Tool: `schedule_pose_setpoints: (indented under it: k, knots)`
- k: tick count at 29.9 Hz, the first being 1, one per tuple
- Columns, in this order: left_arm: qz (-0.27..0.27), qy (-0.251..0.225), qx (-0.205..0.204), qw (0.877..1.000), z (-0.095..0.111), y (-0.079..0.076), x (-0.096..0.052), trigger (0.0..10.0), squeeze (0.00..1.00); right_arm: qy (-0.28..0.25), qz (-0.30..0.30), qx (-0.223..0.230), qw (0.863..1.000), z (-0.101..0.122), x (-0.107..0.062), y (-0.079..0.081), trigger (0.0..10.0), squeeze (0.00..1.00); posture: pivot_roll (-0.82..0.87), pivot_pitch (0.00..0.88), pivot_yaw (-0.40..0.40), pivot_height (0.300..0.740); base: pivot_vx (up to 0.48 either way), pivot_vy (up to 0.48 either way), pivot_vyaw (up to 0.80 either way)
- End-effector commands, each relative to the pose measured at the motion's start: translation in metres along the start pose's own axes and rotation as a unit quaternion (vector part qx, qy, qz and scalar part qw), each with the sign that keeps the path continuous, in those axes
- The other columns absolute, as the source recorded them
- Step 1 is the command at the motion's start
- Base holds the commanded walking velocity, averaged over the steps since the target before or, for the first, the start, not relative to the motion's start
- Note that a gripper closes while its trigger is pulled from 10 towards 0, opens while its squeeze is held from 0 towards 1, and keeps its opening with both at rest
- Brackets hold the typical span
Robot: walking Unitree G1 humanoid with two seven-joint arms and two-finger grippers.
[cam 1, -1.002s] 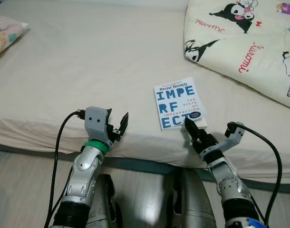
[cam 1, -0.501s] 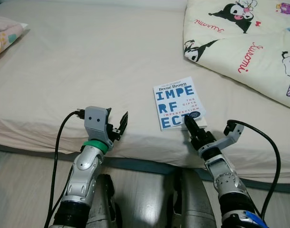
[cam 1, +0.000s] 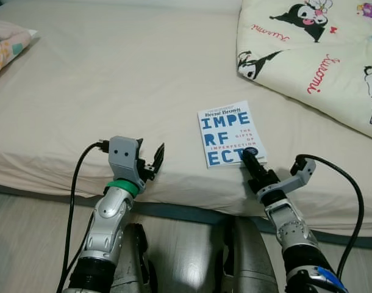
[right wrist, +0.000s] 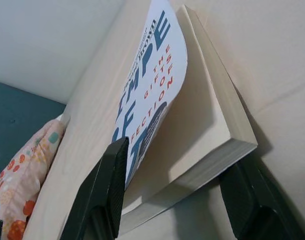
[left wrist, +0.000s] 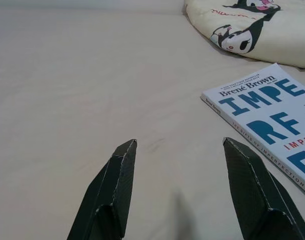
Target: Clean up the room
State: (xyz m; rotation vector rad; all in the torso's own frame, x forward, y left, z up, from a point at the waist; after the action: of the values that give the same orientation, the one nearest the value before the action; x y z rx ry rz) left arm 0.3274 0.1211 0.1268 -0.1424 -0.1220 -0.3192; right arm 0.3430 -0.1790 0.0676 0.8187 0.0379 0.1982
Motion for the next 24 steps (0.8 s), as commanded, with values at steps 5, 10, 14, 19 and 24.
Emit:
schedule_pose_setpoints:
  k: [5,10,14,19,24]
  knots:
    - [0.002,0.012,0.005,1.0,-0.006,0.001,-0.003,10.0,0.0,0.028,-0.023,0.015,0.999,-0.015,-0.005,-0.008,10.0,0.0,0.08,0.171,0.092,0.587,0.0,0.0,0.0]
    - [0.001,0.013,0.005,1.0,-0.006,0.001,-0.002,10.0,0.0,0.04,-0.032,0.007,0.999,-0.013,-0.004,-0.011,10.0,0.0,0.08,0.172,0.093,0.587,0.0,0.0,0.0]
    - [0.0,0.015,0.005,1.0,-0.007,0.001,-0.002,10.0,0.0,0.053,-0.039,-0.006,0.998,-0.01,-0.003,-0.015,10.0,0.0,0.07,0.172,0.093,0.587,0.0,0.0,0.0]
    - [-0.001,0.015,0.005,1.0,-0.008,0.001,-0.002,10.0,0.0,0.066,-0.046,-0.026,0.996,-0.007,-0.002,-0.017,10.0,0.0,0.07,0.172,0.093,0.587,0.0,0.0,0.0]
    - [-0.002,0.016,0.005,1.0,-0.008,0.001,-0.002,10.0,0.0,0.083,-0.046,-0.048,0.994,-0.006,-0.002,-0.019,10.0,0.0,0.07,0.172,0.093,0.587,0.0,0.0,0.0]
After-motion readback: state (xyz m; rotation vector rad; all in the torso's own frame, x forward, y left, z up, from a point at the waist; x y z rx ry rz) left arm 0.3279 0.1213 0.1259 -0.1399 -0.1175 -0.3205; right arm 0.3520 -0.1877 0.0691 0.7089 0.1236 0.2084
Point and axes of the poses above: a point about 5 cm out from each wrist's last joint towards the gripper, its own x axis pointing out of the wrist towards the gripper, its own z axis along the axis of the wrist's last joint, y = z × x, the point moved 2 cm from there along x, pointing out of the wrist towards the gripper, and after that the axes turned 6 degrees about -x, right-handed, at the moved point
